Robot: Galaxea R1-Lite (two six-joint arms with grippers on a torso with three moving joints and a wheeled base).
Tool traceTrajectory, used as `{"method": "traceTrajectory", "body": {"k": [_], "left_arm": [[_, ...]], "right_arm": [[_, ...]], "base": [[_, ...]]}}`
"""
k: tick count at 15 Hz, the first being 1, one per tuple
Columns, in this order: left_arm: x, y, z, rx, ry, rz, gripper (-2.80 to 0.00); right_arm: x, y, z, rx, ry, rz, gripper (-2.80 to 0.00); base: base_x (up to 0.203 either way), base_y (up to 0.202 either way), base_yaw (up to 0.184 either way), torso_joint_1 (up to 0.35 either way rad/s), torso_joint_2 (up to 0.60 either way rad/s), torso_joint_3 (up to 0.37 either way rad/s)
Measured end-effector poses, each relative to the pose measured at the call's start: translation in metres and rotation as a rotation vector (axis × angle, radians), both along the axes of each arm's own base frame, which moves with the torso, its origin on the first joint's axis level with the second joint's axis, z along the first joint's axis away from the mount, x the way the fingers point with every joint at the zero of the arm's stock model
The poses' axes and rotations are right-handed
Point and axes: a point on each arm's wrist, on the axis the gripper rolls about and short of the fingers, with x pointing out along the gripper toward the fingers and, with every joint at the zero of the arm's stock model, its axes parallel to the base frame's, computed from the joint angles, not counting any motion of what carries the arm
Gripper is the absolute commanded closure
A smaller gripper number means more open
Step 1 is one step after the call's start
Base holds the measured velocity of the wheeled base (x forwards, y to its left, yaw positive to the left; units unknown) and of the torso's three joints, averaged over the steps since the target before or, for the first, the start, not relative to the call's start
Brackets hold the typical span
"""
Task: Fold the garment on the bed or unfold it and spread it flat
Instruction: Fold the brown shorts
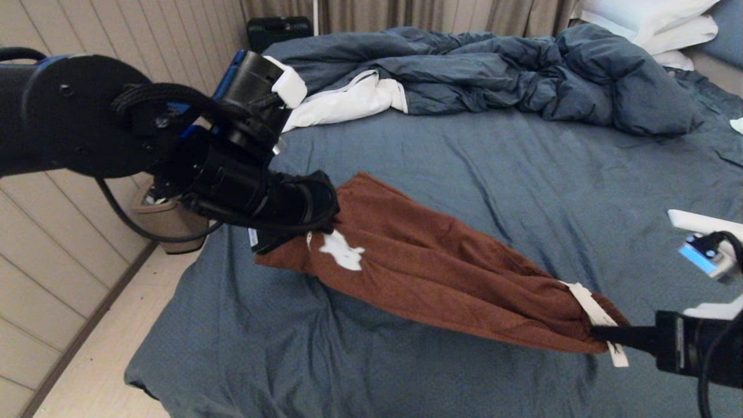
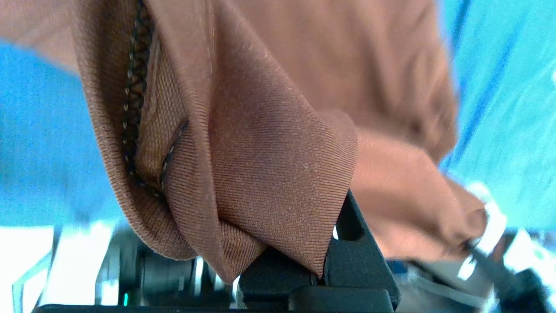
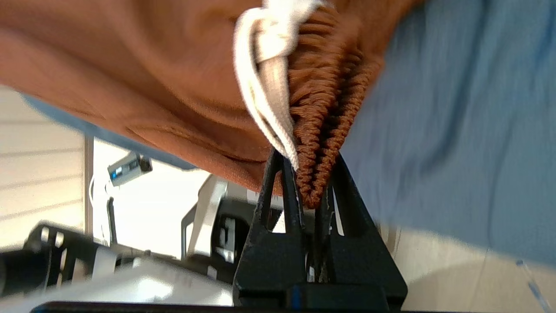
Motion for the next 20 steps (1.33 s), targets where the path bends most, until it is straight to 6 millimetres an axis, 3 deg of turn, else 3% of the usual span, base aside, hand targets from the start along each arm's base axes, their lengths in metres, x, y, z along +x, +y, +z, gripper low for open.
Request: {"method": "traceTrajectory", "body": {"k": [3, 10, 15, 18, 19, 20], "left_arm": [[0.041, -0.010, 0.003, 0.041, -0.099, 0.000, 0.00], [0.112, -0.035, -0.039, 0.045, -0.316, 0.033, 0.00], [0.140, -0.047, -0.054, 0.076, -0.532, 0.056, 0.00], [0.150, -0.053, -0.071, 0.112, -0.554, 0.037, 0.00], [0.152, -0.055, -0.077, 0.120, -0.546, 0.033, 0.00], [0.153, -0.055, -0.081, 0.129, -0.534, 0.024, 0.00]], "right_arm": [[0.028, 0.001, -0.006, 0.007, -0.005, -0.006, 0.00], [0.060, -0.004, -0.018, 0.043, 0.019, -0.064, 0.00], [0.070, -0.006, -0.019, 0.065, -0.035, -0.083, 0.00], [0.072, -0.006, -0.022, 0.064, -0.027, -0.084, 0.00], [0.074, -0.006, -0.023, 0.063, -0.020, -0.084, -2.80], [0.075, -0.006, -0.025, 0.060, -0.013, -0.084, -2.80]], "base": [[0.000, 0.000, 0.000, 0.000, 0.00, 0.000], [0.000, 0.000, 0.000, 0.000, 0.00, 0.000], [0.000, 0.000, 0.000, 0.000, 0.00, 0.000], [0.000, 0.000, 0.000, 0.000, 0.00, 0.000], [0.000, 0.000, 0.000, 0.000, 0.00, 0.000], [0.000, 0.000, 0.000, 0.000, 0.00, 0.000]]}}
